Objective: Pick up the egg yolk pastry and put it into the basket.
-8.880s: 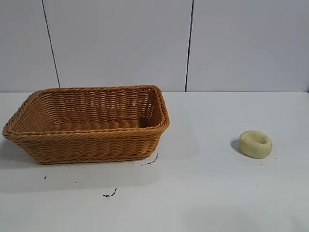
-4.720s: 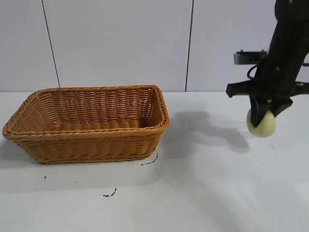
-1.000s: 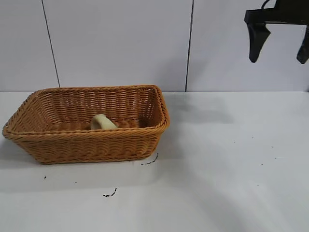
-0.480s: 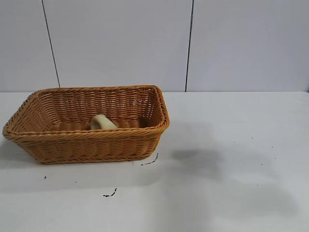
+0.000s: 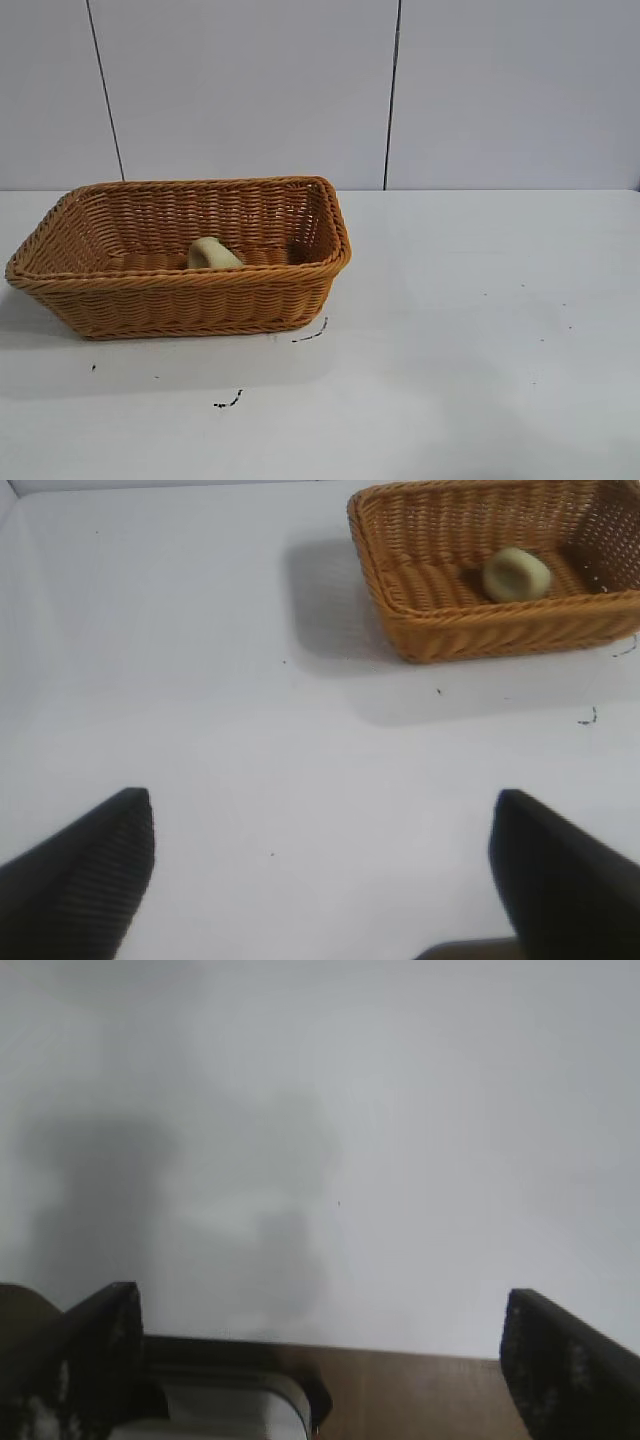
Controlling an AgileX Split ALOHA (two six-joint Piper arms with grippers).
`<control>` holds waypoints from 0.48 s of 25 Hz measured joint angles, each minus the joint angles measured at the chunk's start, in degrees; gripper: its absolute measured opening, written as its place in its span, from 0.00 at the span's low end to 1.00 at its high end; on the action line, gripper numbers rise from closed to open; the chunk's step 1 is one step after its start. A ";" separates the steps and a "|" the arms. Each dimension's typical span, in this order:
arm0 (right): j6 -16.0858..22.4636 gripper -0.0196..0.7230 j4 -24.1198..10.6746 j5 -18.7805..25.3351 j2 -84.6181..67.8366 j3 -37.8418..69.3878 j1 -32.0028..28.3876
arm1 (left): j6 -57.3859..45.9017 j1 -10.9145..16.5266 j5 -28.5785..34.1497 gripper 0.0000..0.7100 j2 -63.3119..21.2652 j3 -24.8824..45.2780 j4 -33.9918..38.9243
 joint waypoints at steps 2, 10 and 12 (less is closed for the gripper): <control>0.00 0.96 0.00 -0.15 -4.92 0.00 0.00 | 0.00 0.00 0.00 0.98 0.00 0.00 0.00; 0.00 0.96 0.04 -0.22 -22.25 0.31 0.00 | 0.00 0.00 0.00 0.98 0.00 0.00 0.00; 0.01 0.96 0.04 -0.22 -22.71 0.31 0.00 | 0.00 0.00 0.00 0.98 0.00 0.00 0.00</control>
